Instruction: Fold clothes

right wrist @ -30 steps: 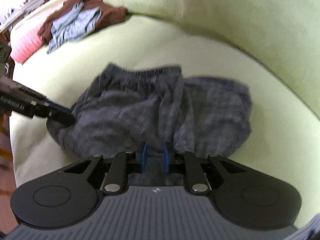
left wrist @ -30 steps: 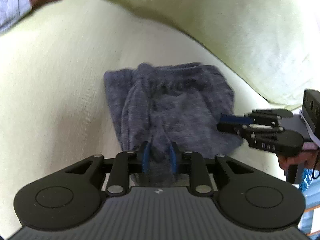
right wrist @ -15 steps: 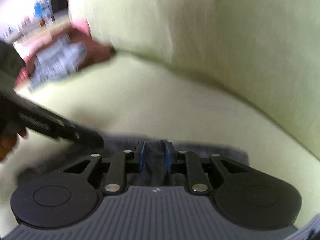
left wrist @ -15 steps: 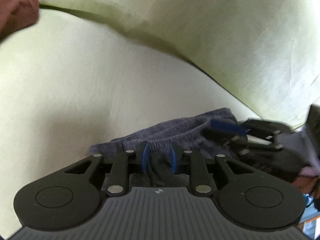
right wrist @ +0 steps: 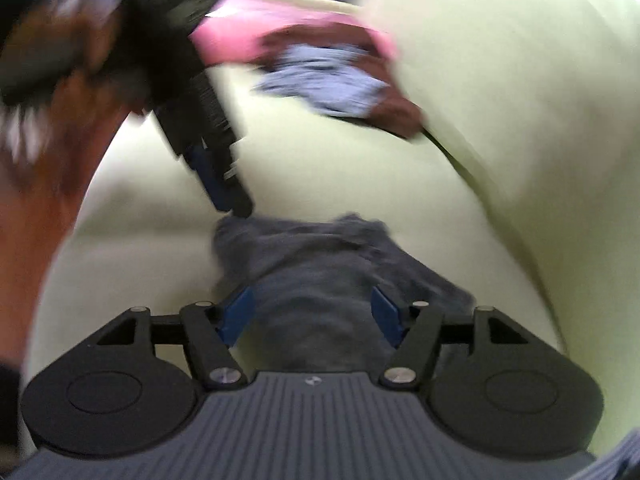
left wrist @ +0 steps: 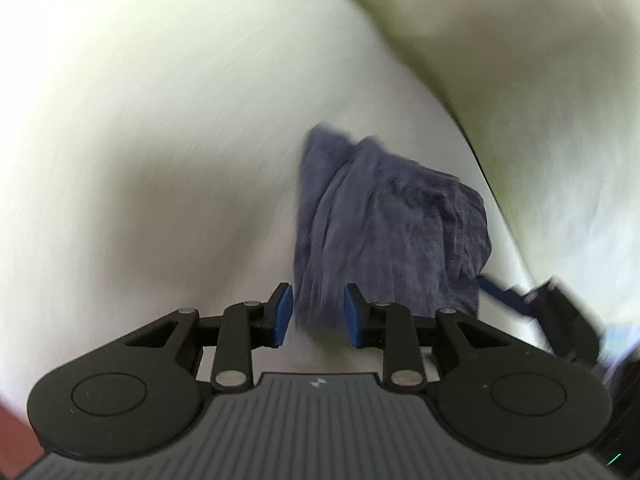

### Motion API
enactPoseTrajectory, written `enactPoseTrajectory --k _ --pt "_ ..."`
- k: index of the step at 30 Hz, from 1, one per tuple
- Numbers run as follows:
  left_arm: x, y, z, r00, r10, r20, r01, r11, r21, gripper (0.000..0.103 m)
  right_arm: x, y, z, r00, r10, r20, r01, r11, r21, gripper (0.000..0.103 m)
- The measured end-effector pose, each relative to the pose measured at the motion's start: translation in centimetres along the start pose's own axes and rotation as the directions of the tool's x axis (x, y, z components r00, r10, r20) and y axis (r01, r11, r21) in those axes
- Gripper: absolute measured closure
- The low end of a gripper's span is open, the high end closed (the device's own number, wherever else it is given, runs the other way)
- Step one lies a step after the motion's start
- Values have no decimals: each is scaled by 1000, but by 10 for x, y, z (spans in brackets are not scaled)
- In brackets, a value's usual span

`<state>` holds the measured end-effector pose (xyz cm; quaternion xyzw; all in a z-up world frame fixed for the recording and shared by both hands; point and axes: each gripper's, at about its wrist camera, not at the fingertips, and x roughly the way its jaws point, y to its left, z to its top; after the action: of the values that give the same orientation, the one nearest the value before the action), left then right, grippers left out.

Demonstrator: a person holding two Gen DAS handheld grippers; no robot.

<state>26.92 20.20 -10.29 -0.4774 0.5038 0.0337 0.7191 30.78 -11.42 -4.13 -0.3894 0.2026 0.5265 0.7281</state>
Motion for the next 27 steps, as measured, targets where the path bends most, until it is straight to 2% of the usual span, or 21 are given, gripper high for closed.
enactPoseTrajectory --k 1,2,3,4,6,9,10,12,14,16,17,20,22,25,26,27 --pt "-1 4 -3 1000 -13 7 13 998 -59 59 5 9 -1 1000 -9 0 9 998 -61 42" --pt "1 15 -11 999 -41 27 45 982 -181 57 12 18 -2 999 -32 4 33 991 -130 42" --pt "3 21 -16 997 -64 39 72 966 -248 57 21 28 -5 998 -59 4 59 976 -212 42" --pt "5 25 -21 995 -86 51 98 948 -302 57 26 34 -8 997 -79 1 77 962 -261 46" --pt "16 31 -34 986 -146 86 169 894 -415 56 35 38 -17 995 -96 4 93 946 -310 56" --pt "29 33 -46 968 -211 135 251 833 -493 55 38 32 -19 996 -86 -1 83 956 -280 69" --pt "32 34 -49 962 -227 153 274 816 -510 54 39 31 -18 996 -84 -4 80 958 -275 69" --pt "44 38 -57 935 -274 226 355 745 -566 47 40 30 -19 996 -84 -7 79 958 -277 69" --pt "49 43 -59 929 -268 255 369 717 -592 41 41 34 -19 996 -88 -7 82 955 -284 69" --pt "59 46 -62 930 -252 269 367 697 -616 41 40 36 -19 996 -91 -6 86 957 -276 69" --pt "65 49 -64 926 -257 278 377 678 -631 41 40 34 -18 996 -91 -3 87 964 -252 69" --pt "70 48 -66 915 -264 305 401 671 -624 36 40 24 -12 996 -88 9 88 987 -134 76" --pt "72 43 -63 912 -260 319 407 681 -609 32 36 16 -9 995 -95 29 97 994 -55 79" --pt "73 33 -52 907 -258 333 413 703 -579 33 32 8 -7 994 -102 46 102 995 -6 79" --pt "74 28 -47 909 -255 329 406 718 -566 37 33 8 -8 994 -98 40 98 995 -13 79" --pt "67 25 -45 915 -247 319 391 742 -545 55 34 8 -8 995 -93 35 94 995 -20 79"
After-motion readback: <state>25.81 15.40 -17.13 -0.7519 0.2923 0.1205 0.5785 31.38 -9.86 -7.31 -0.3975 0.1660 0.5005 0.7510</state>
